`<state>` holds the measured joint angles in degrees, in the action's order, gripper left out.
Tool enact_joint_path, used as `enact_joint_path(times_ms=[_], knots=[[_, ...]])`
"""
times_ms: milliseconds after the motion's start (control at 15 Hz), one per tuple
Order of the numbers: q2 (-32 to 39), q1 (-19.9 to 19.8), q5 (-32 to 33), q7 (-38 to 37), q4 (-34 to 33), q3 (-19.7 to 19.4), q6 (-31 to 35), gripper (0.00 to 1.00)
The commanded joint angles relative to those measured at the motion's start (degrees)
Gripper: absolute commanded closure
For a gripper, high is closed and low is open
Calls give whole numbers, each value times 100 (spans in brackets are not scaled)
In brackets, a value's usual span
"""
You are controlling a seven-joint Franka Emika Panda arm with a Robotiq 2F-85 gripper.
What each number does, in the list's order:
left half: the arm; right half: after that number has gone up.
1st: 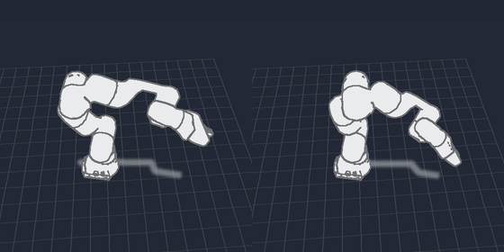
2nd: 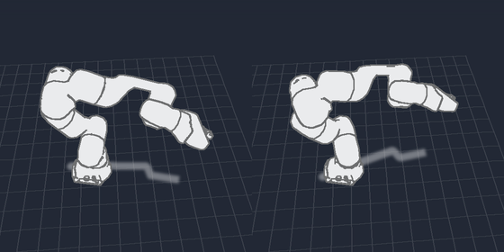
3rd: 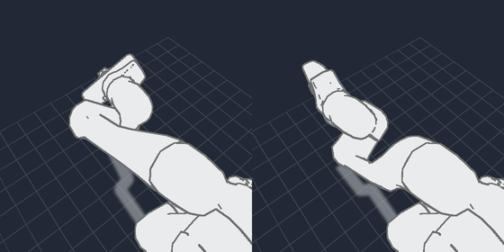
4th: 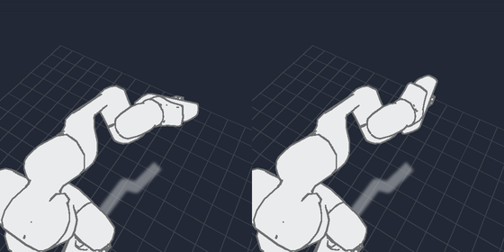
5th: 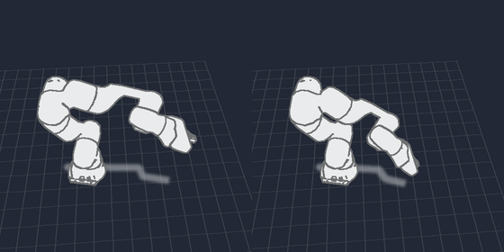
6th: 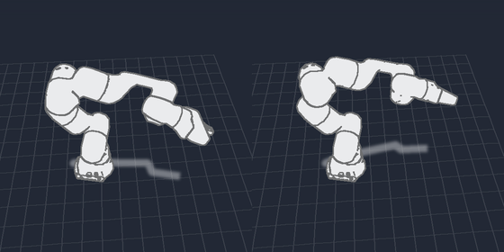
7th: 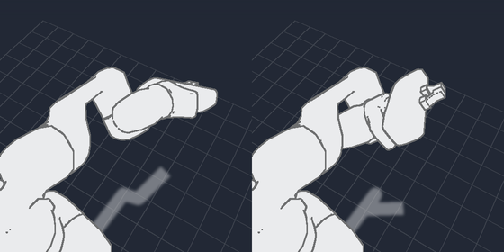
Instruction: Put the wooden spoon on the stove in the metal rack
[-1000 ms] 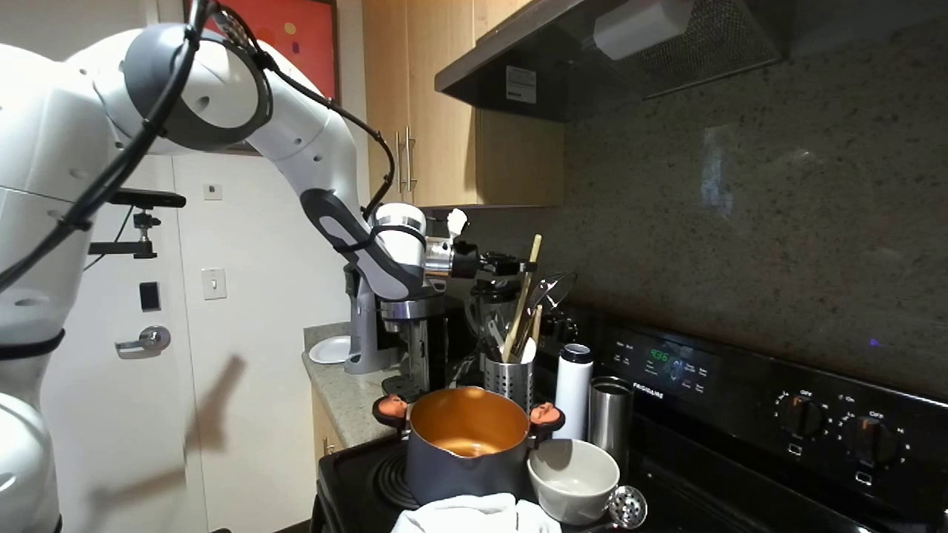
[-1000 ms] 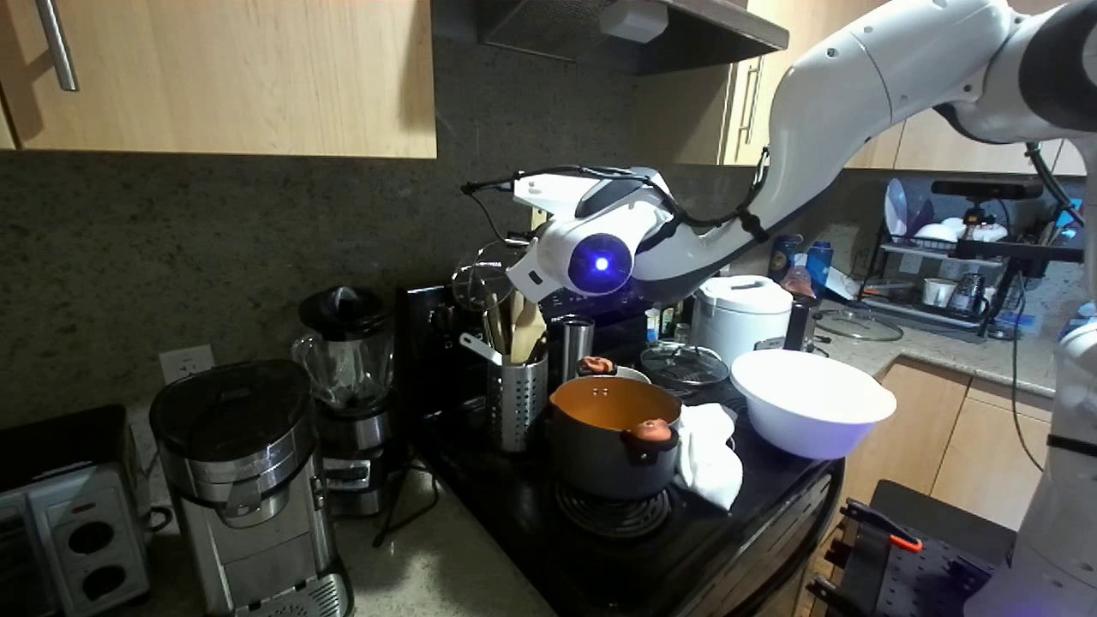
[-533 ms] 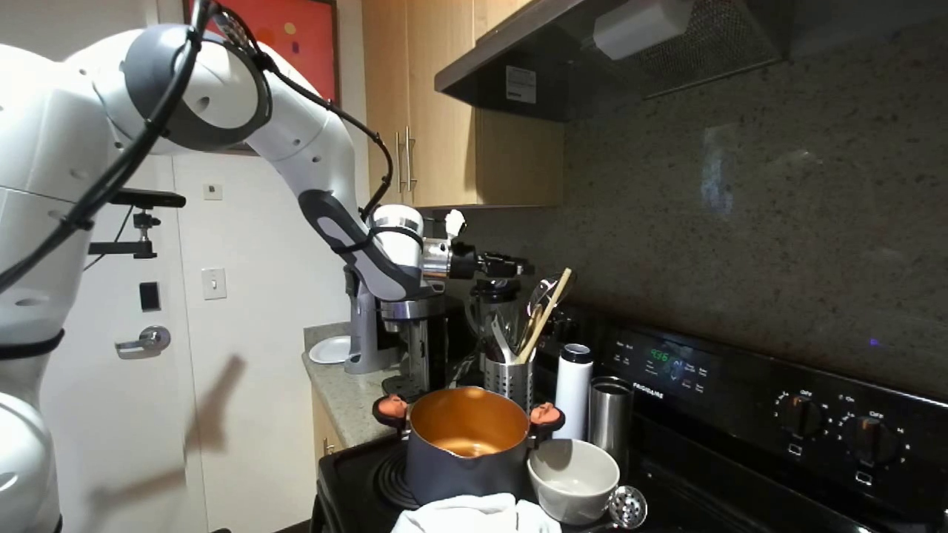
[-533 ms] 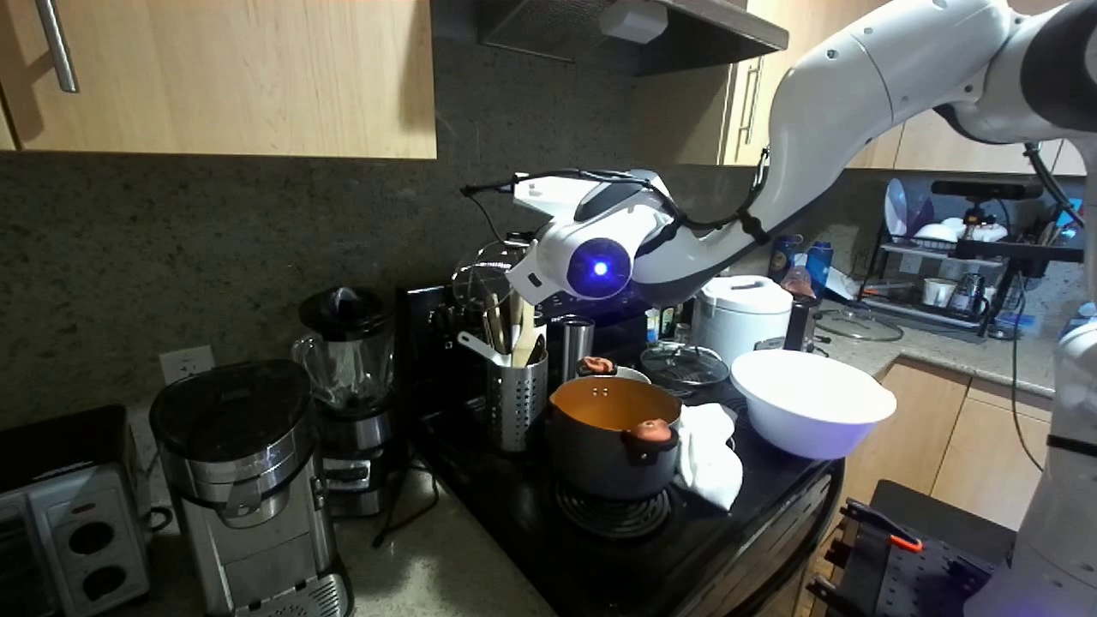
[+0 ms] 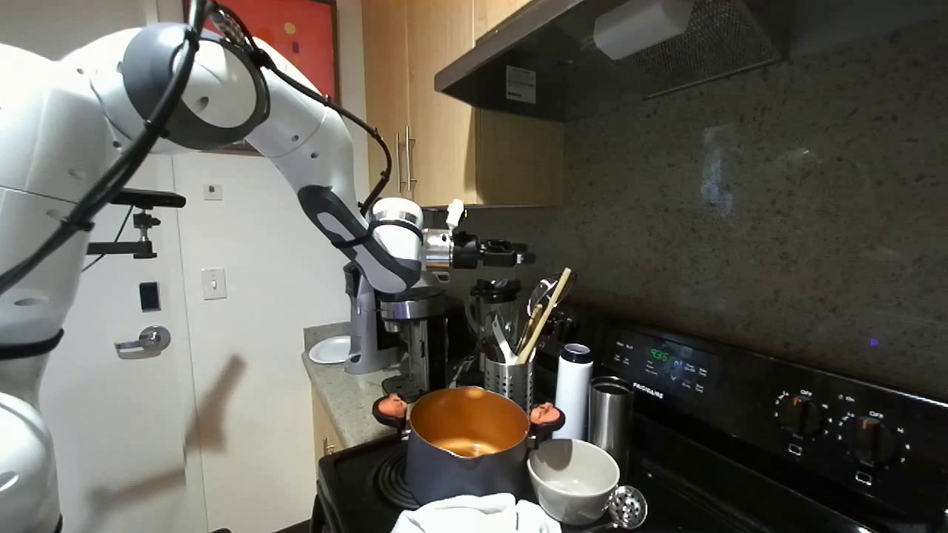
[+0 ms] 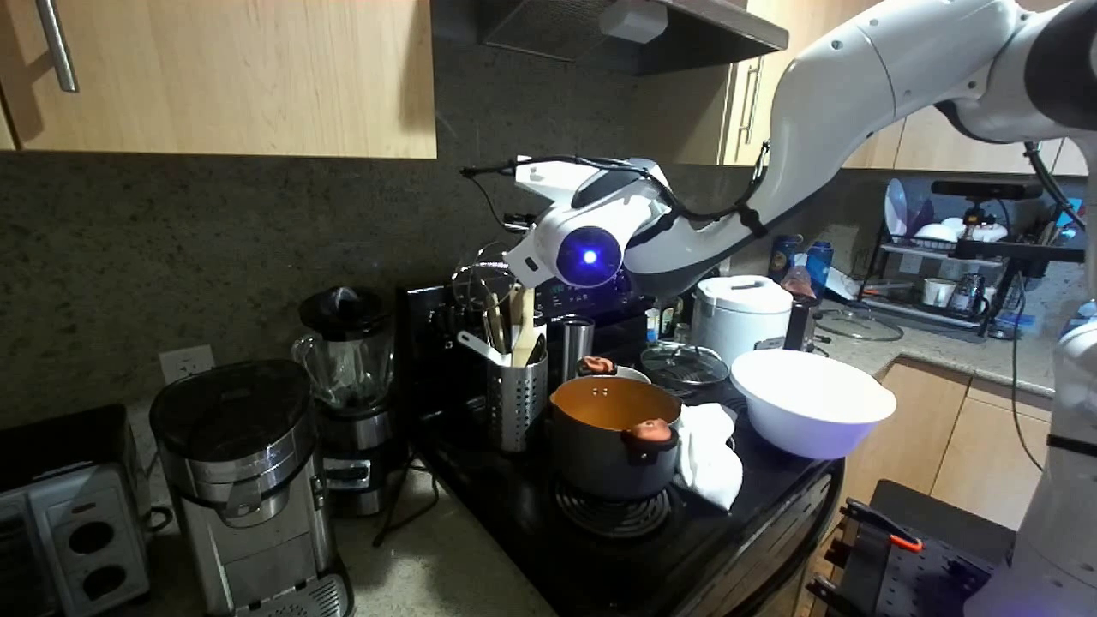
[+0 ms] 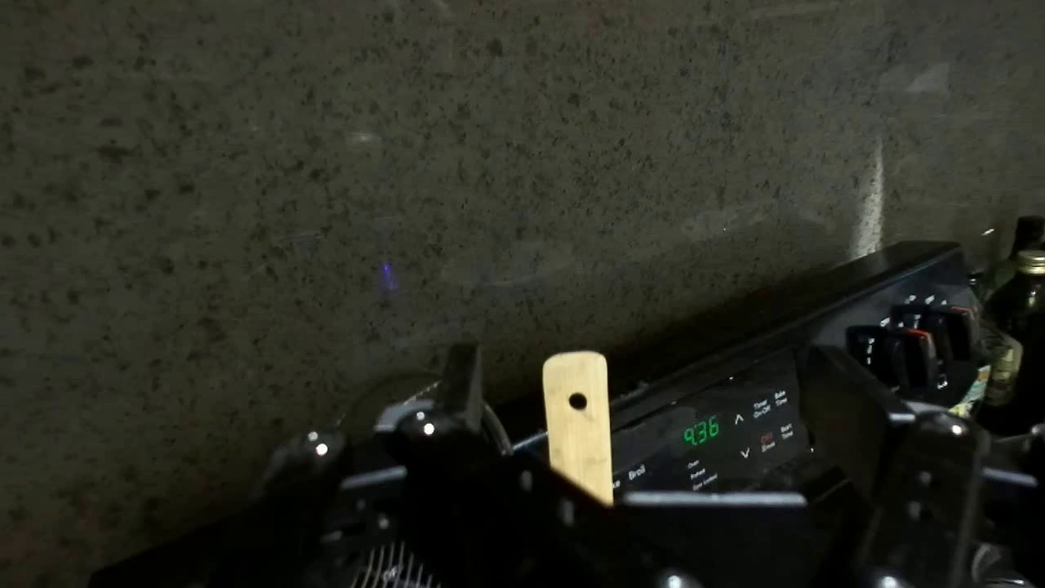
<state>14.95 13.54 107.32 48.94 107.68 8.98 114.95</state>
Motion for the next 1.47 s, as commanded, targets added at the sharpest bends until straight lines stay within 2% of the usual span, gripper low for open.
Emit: enact_joint_path(times_ms=[0, 533, 1400], knots=[[-164, -6, -384, 132, -148, 64, -296, 0], [-631, -149, -1872, 50, 153, 107, -98, 0], [-2271, -162, -3413, -1270, 1788, 44, 208, 0]])
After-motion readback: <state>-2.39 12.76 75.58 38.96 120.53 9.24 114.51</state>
